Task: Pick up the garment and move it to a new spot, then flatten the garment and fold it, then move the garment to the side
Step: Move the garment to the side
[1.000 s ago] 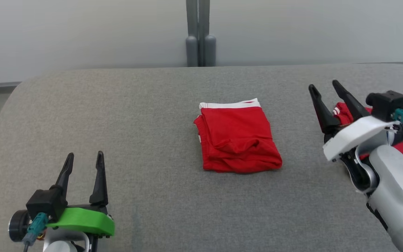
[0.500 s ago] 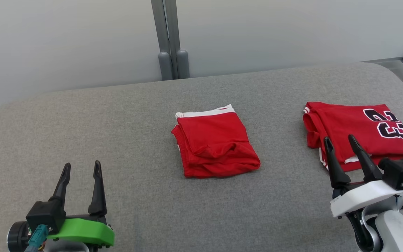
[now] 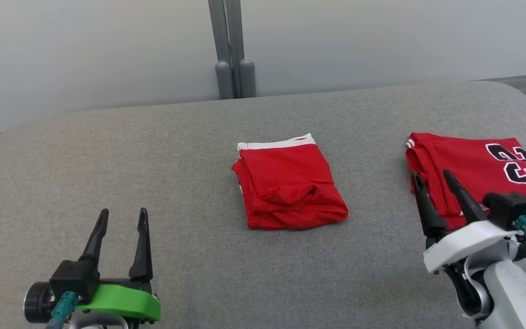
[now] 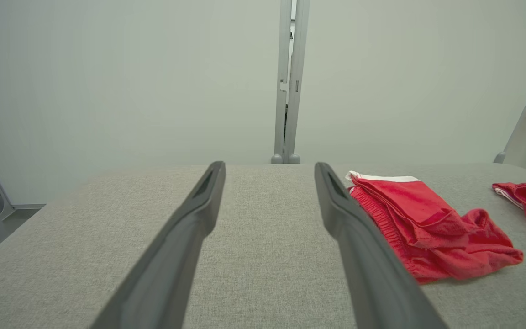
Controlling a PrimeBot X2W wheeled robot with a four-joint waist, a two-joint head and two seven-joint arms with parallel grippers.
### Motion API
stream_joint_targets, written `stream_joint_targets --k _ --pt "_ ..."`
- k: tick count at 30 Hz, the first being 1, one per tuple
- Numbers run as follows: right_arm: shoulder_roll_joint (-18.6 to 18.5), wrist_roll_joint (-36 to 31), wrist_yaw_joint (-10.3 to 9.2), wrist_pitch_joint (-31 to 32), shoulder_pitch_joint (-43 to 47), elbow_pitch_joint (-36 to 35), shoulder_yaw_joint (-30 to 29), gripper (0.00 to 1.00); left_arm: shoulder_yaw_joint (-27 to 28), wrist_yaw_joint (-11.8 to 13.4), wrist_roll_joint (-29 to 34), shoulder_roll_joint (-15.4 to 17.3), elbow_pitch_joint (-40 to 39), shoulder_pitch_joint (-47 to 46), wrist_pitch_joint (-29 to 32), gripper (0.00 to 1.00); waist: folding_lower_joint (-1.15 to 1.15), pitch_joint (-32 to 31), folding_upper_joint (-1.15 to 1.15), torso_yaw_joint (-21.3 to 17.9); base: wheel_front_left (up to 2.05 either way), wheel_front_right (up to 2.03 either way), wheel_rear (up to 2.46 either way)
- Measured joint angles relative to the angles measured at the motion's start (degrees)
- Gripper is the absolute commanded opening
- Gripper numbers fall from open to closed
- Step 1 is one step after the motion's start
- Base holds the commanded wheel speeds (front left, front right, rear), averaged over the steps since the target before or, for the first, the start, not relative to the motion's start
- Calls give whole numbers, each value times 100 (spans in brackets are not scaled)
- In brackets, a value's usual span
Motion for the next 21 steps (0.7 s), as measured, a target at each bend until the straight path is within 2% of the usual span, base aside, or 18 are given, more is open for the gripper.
stream_joint_targets --k 4,5,12,17,21 --pt "-27 218 0 934 -733 469 232 100 -178 -234 35 -46 68 -191 -4 100 0 98 0 203 0 0 0" --pt "-40 408 1 1347 -1123 704 325 100 -232 -308 43 -57 111 -316 -4 100 0 172 0 324 0 0 0" --pt "-87 797 0 2563 -2121 1947 407 100 -490 -581 127 -102 271 -726 -4 100 0 472 0 770 0 0 0" --pt "-110 1050 0 2866 -2633 2704 470 100 -648 -753 221 -177 358 -994 -4 100 0 754 0 1172 0 0 0" --pt "-157 1172 0 3048 -2873 3274 493 100 -659 -786 235 -224 400 -1085 -4 100 0 959 0 1404 0 0 0"
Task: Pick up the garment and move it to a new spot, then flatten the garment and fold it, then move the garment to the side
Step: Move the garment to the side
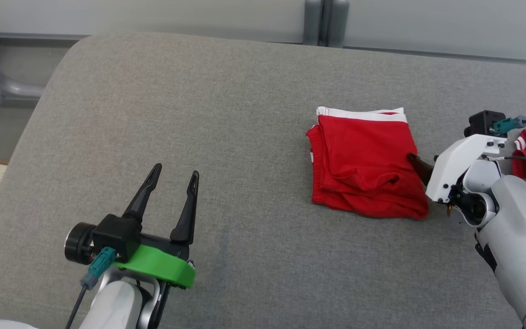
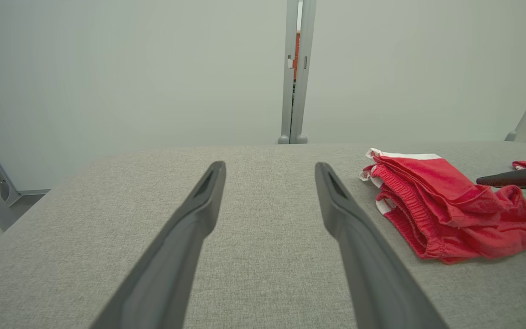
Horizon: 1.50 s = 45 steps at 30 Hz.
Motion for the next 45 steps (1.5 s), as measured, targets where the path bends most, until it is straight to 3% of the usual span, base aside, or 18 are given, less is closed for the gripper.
stream_joint_targets --k 6,7,8,9,10,18,25,37,45 --pt "55 200 -1 219 -191 411 153 100 34 -26 24 -82 21 -60 0 100 0 257 0 245 0 0 0" --pt "43 265 -1 231 -224 441 163 76 47 -27 29 -93 30 -62 0 100 0 290 0 272 0 0 0" --pt "43 319 0 227 -243 459 163 45 56 -30 32 -101 37 -62 0 100 0 314 0 289 0 0 0" --pt "40 353 0 192 -256 476 174 7 76 -41 32 -108 47 -62 0 100 0 338 0 299 0 0 0" --pt "45 385 -1 112 -263 482 187 0 92 -41 32 -115 62 -60 0 100 0 349 0 294 0 0 0" --pt "103 535 3 -359 -266 411 499 0 186 -43 82 -171 126 15 0 100 0 227 0 67 0 0 0" --pt "43 942 2 -386 -140 15 766 0 186 -91 90 -175 192 111 0 100 0 11 0 -359 0 0 0" --pt "-447 1260 1 -513 252 -615 1168 0 -78 -134 129 -183 186 145 49 100 0 -263 0 -1556 0 0 0" --pt "-565 1333 0 -631 159 -968 1466 0 -247 -167 142 -172 85 68 221 100 0 -250 0 -2190 0 0 0"
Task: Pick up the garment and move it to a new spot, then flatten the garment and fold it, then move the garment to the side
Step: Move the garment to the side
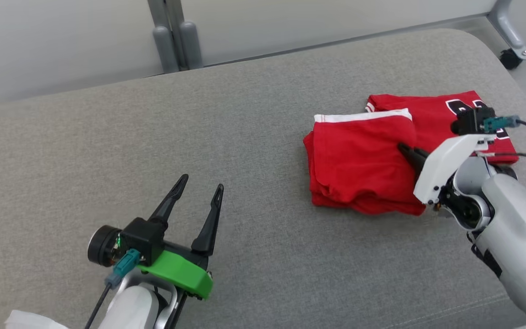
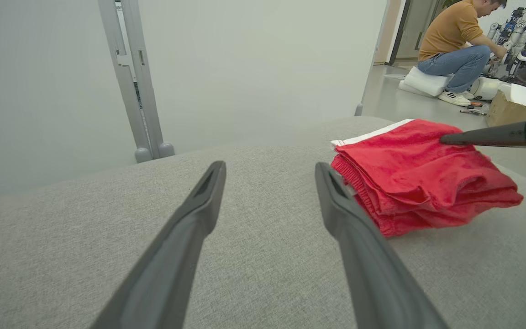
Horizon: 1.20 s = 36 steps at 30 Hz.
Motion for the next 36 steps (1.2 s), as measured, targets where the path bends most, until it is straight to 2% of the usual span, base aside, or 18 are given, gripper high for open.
stream_joint_targets --k 4,7,12,19,22,25,27,28,36 --pt "-135 -57 1 -47 -478 -400 386 0 -66 -10 34 67 -65 -140 101 100 0 202 0 -133 0 0 0" --pt "-374 -163 2 24 -833 -602 737 0 -116 -36 41 85 -77 -218 146 100 0 399 0 -172 0 0 0" --pt "-1045 -181 3 287 -1263 -710 1184 0 -176 -51 47 109 -92 -350 182 100 0 774 0 -133 0 0 0" --pt "-2029 -298 3 272 -1493 -670 1322 0 -146 -24 57 219 -135 -428 202 100 0 1184 0 5 0 0 0" --pt "-2199 -439 3 136 -1539 -508 1367 0 -151 -18 58 260 -165 -460 219 100 0 1328 0 46 0 0 0" --pt "-2160 -589 3 -54 -1579 -172 1410 0 -188 -18 65 259 -181 -541 256 100 0 1463 0 80 0 0 0" --pt "-2079 -646 3 -127 -1575 96 1430 47 -214 -19 85 256 -190 -582 272 100 0 1521 0 102 0 0 0" --pt "-2020 -710 3 -179 -1574 318 1438 100 -232 -19 92 253 -188 -618 278 100 0 1549 0 123 0 0 0" --pt "-1736 -1137 4 -1016 -1660 1624 1139 100 -197 25 43 266 -75 -665 207 100 0 1361 0 215 0 0 0"
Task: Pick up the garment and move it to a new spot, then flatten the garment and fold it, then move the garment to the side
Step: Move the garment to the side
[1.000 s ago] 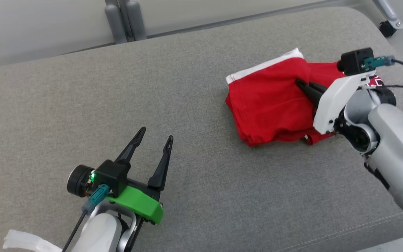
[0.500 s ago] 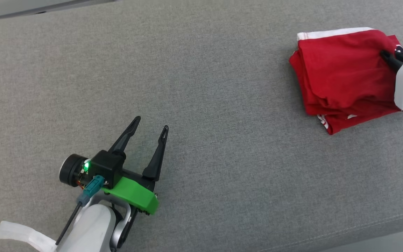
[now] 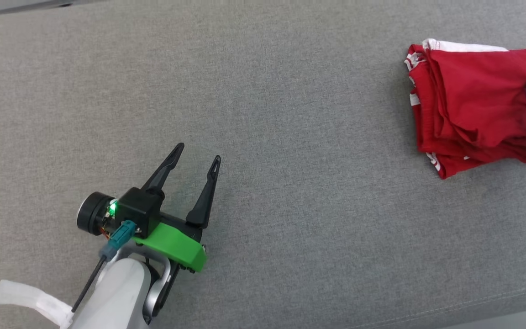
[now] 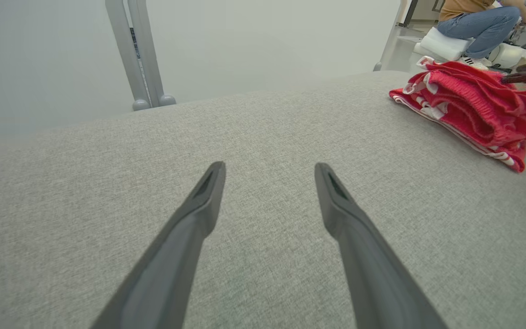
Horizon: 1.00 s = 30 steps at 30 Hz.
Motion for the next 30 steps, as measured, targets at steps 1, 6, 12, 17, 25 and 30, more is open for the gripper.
stream_joint_targets --k 1,6,12,17,25,30 --pt "22 0 0 -108 -9 77 -55 100 18 9 -21 3 11 20 -23 100 0 -49 0 5 0 0 0" --pt "198 26 -1 -814 26 252 -389 100 146 129 -121 23 52 221 -119 100 0 -422 0 43 0 0 0" --pt "502 214 -1 -1494 472 -281 -689 100 499 391 -275 183 -56 554 -207 100 0 -956 0 100 0 0 0" --pt "714 187 -1 -1693 1059 -994 -1021 100 817 593 -482 342 -192 923 -232 100 0 -1414 0 163 0 0 0" --pt "1327 -359 -1 -1757 2364 -2173 -2074 100 1093 814 -746 375 -316 1359 -230 100 -1 -1931 0 289 0 0 0" --pt "1718 -1063 -1 -1763 3364 -2975 -2875 100 1149 812 -821 333 -265 1502 -307 100 -1 -2062 0 414 0 0 0"
